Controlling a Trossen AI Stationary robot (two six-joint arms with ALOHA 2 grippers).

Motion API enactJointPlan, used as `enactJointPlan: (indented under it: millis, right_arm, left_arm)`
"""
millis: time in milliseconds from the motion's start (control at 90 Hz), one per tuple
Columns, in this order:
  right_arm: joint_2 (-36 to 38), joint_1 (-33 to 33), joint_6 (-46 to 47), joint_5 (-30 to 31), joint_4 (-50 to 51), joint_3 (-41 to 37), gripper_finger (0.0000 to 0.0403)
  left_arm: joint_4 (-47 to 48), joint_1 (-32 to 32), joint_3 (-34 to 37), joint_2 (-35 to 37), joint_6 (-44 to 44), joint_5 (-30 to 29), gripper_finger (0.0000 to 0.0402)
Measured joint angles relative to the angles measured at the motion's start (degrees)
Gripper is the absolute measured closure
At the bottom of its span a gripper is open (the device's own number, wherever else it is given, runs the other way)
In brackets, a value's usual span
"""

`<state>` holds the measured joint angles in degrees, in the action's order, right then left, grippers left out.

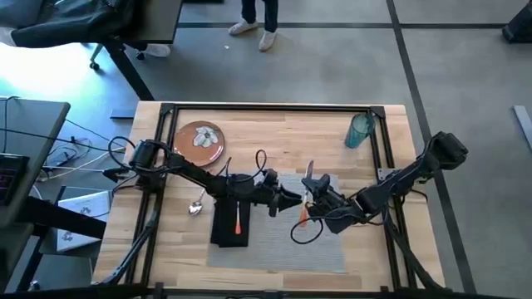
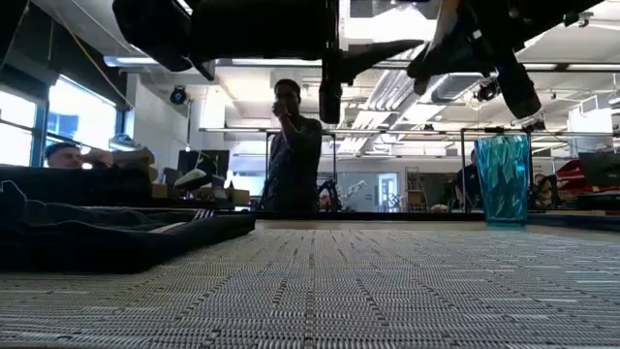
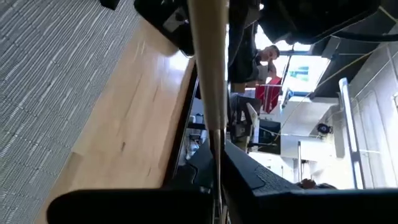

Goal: Set table place
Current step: Put the orange knife on the gray placemat

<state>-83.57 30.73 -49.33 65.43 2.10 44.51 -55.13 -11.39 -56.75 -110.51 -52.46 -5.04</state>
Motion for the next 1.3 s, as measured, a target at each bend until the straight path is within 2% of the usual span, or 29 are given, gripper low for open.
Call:
enactJointPlan:
  millis: [156, 311, 556, 700, 900, 1000, 1156, 1300]
  right_arm:
    - [0.0, -1.4, -2.6, -0.6, -2.5, 0.0, 0.0403]
    - [0.0, -3.1, -9.6, -2.0, -8.0, 0.0, 0.0403]
    - [0.0, -5.4, -9.9, -4.2, -9.0, 0.0, 0.0403]
    - [0.0, -5.7, -9.9, -5.8, -10.0, 0.0, 0.0403]
    - [0.0, -5.7, -10.8, -4.8, -10.0, 0.0, 0.0400]
    - [0.0, -5.2, -10.8, -3.2, -10.1, 0.0, 0.0398]
    - [0.1, -3.5, -11.4, 3.6, -10.5, 0.0, 0.0369]
    - [0.6, -1.6, -10.3, 4.8, -10.6, 0.1, 0.0321]
  left_arm:
    - [0.3, 0.0, 0.0, -0.1, 0.0, -0.4, 0.0255]
    - [0.4, 0.1, 0.0, -0.1, 0.0, -1.3, 0.0255]
    - [-0.4, 0.2, 0.0, -0.1, 0.2, -1.5, 0.0260]
    - [-0.5, 0.1, 0.0, -0.1, 2.2, -2.4, 0.0290]
    - [0.0, 0.1, 0.2, -0.1, 3.6, -3.6, 0.0372]
    - [0.0, 0.1, 0.2, -0.1, 4.6, -4.2, 0.0376]
    - [0.1, 0.1, 0.2, -0.1, 6.8, -5.5, 0.0386]
    - [0.2, 0.1, 0.2, -0.2, 7.5, -6.2, 0.0392]
